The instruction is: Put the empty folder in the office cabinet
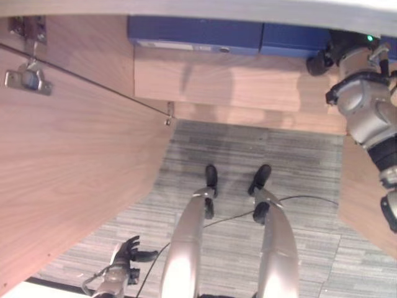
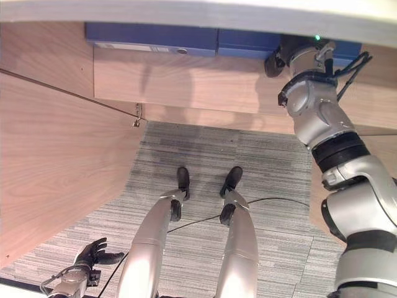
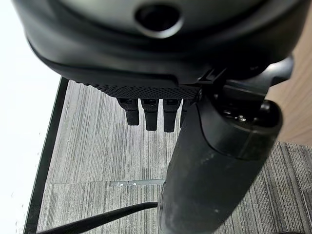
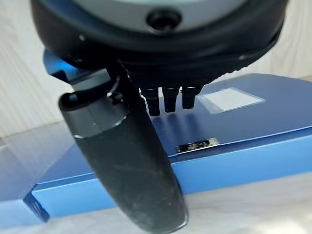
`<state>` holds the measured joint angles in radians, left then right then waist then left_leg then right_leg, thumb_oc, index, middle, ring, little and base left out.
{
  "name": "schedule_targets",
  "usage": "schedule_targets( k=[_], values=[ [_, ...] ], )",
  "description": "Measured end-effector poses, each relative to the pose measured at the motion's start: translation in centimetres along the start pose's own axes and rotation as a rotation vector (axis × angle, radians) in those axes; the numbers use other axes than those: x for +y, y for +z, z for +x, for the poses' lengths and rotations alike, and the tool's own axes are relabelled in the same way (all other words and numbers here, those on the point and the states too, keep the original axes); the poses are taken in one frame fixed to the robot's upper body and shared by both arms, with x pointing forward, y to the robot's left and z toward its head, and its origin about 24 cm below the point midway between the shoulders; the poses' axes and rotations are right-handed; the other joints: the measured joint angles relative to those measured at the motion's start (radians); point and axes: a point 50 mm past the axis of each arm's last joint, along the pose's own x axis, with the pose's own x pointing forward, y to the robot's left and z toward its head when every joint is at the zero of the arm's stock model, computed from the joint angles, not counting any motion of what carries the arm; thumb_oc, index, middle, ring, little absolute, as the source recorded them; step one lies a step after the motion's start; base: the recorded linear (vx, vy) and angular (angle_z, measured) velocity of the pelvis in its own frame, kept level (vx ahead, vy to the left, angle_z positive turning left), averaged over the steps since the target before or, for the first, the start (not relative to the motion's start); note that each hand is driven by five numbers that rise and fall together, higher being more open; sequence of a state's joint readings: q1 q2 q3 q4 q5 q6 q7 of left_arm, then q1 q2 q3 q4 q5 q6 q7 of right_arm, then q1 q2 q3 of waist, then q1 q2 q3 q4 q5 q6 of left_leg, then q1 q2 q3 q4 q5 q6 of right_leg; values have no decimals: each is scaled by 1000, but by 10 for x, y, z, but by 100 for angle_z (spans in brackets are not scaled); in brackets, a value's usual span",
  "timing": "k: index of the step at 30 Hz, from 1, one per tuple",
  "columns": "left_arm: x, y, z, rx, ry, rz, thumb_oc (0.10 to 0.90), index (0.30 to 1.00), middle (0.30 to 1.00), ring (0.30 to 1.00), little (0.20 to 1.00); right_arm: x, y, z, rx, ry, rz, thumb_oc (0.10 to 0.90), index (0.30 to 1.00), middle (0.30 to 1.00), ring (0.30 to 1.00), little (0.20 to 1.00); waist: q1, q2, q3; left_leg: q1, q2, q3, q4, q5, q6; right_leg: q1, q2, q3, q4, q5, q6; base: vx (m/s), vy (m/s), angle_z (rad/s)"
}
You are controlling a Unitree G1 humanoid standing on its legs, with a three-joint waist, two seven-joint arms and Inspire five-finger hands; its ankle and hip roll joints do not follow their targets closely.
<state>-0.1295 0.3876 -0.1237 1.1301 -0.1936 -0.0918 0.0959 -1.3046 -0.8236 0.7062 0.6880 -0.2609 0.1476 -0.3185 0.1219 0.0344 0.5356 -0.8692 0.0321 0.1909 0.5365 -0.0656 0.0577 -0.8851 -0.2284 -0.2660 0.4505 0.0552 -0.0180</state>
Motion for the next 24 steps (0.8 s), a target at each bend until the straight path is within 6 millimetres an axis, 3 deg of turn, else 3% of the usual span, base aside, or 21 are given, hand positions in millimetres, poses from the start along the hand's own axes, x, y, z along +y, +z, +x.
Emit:
schedule_targets(
  k=[3,15,20,24],
  values=[
    [1,1,0,-6,3,-5,800,900,900,900,900,2,8,8,26,1,24,800,900,900,900,900,-4,4,-1,0,2,1,-1,4,-5,3,5,2,-13,13,-1,-8,9,-4],
    [1,3,0,-22,10,-30,800,900,900,900,900,6,18,7,19,-38,37,800,900,900,900,900,-7,31,-1,6,1,-2,-15,16,-18,11,13,3,-34,32,-6,0,0,0],
    [1,3,0,-22,8,-31,800,900,900,900,900,23,10,-3,19,3,6,800,900,900,900,900,1,37,-2,53,-3,-1,-44,24,-15,57,14,0,-59,36,-3,17,25,2],
    [0,1,0,-16,2,-32,800,900,900,900,900,53,-1,-27,11,81,-44,800,900,900,900,900,7,45,-3,168,-21,-2,-128,45,-6,173,16,-11,-144,59,8,46,51,4]
  ],
)
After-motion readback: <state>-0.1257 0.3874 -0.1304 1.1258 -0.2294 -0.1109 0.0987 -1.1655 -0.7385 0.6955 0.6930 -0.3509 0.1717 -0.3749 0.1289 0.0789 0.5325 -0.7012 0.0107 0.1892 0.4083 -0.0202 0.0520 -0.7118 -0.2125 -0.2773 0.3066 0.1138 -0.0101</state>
